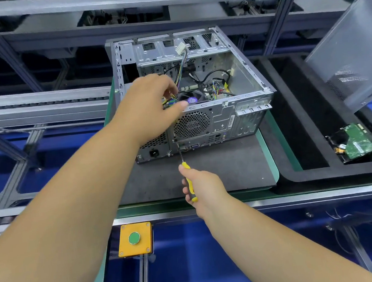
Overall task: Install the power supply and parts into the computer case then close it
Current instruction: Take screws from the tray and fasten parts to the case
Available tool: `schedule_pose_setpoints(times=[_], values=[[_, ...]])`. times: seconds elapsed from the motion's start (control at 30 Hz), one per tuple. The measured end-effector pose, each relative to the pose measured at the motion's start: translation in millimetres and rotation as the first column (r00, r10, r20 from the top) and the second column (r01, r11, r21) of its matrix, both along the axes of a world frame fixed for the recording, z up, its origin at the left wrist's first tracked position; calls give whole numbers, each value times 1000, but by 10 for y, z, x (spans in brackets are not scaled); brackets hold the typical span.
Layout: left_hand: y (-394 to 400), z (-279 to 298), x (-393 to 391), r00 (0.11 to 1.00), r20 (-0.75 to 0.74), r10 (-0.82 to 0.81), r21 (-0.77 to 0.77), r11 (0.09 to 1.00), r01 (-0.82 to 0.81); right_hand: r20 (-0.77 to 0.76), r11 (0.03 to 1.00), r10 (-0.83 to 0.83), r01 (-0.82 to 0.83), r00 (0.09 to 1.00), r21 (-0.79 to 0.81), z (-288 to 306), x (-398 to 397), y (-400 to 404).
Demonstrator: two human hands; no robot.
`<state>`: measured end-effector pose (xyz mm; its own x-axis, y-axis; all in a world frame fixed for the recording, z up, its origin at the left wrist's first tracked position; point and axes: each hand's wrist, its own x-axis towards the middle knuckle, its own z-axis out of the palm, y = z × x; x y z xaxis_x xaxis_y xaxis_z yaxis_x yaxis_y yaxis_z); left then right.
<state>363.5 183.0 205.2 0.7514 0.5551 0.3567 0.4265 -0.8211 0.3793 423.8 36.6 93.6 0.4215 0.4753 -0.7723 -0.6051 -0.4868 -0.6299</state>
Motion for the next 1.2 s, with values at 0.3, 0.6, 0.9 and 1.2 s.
schedule_pose_setpoints(times=[0.3,0.6,0.9,1.2], values=[[376,-237,409,780,-622,-67,97,982,162,34,996,19,-16,999,-88,27,-46,81],[435,-285,440,793,-603,-83,83,983,166,-412,992,-55,96,910,79,22,58,-41],[454,-308,443,807,-585,-80,97,981,168,-51,997,-17,14,999,-73,83,2,11],[508,-363,464,801,-594,-71,115,978,172,-448,994,-52,88,893,59,47,31,-5]])
